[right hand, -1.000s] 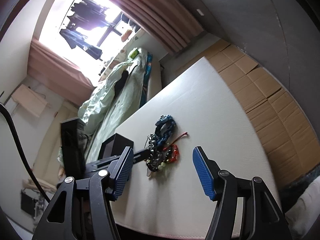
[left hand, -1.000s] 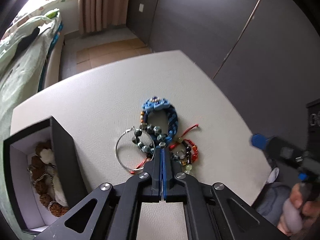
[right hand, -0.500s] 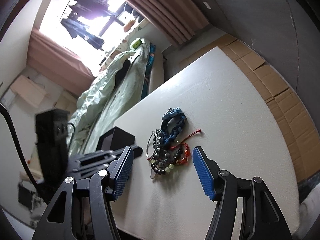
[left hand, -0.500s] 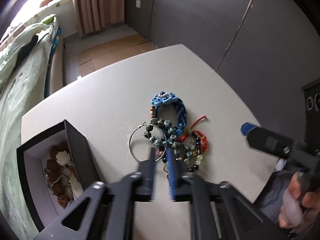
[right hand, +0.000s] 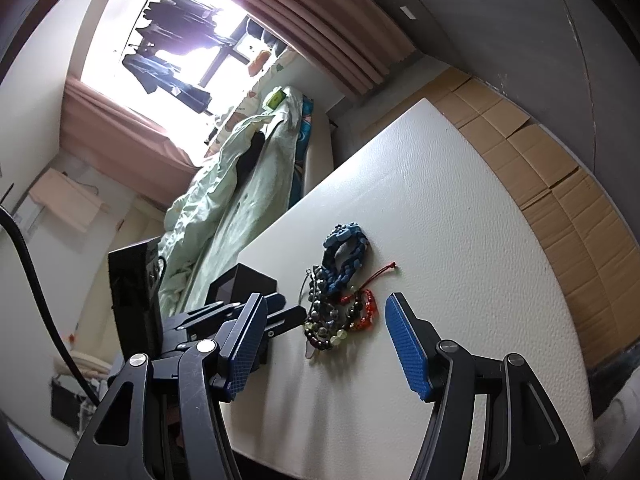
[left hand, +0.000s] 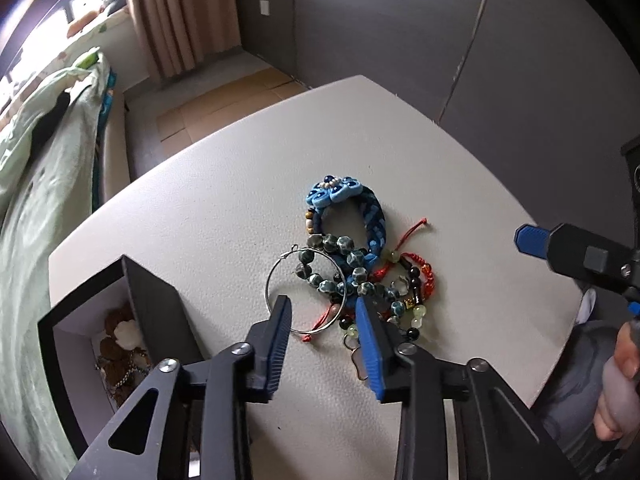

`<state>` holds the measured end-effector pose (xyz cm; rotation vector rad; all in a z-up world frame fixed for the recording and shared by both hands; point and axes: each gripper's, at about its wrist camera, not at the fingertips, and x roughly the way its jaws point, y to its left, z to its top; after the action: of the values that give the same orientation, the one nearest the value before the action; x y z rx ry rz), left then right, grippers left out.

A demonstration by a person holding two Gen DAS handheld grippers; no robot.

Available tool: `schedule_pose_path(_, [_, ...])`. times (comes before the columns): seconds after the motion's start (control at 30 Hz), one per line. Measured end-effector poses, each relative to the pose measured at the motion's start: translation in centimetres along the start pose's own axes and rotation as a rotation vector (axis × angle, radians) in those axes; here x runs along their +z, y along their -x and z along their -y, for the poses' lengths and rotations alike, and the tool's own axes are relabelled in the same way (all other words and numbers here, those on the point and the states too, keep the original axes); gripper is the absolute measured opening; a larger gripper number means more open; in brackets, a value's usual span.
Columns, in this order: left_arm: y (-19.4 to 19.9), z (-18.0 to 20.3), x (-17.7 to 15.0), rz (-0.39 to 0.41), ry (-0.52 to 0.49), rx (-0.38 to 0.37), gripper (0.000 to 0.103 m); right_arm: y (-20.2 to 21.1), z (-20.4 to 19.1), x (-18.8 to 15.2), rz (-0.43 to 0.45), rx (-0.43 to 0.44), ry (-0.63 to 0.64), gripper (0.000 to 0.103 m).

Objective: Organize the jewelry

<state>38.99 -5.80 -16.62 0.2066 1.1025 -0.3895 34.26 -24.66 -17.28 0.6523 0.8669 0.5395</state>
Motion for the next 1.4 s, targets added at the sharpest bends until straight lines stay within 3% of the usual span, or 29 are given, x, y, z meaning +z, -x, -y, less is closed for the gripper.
schedule_pose_path(0.1, [-0.9, 0.0, 0.2, -0.018, 0.000, 0.003, 0.018, 0.0, 0.0, 0.0, -0.001, 0.004, 0.001, 0.063])
schedule_pose_path(0.2, [-1.4, 0.3, 0.3, -0.023, -0.010, -0.009, 0.018, 0.0, 0.0, 0.0, -0.003, 0.005, 0.005, 0.063])
schedule_pose_path(0.3, [-1.4, 0.3, 0.3, -0.016, -0.002, -0.037, 0.010, -0.3, 0.0, 0.0, -0.010, 0.004, 0.010, 0.063])
schedule_pose_path(0.87, [3.4, -1.1, 0.7, 0.089, 0.088, -0.110, 0.010, -4.2, -1.3, 0.8, -0.101, -0.051, 0.067, 0.063])
schedule_pose_path(1.0, [4.2, -1.4, 0.7, 0.106, 0.101, -0.130, 0.010, -4.8, -1.2, 1.0, -0.116, -0.019, 0.049, 0.058])
schedule_pose_path(1.4, [6.5, -2.8, 0.7, 0.141, 0.151, -0.175, 0.010, -7.4, -2.0, 1.1, -0.172, -0.112, 0.115, 0.054])
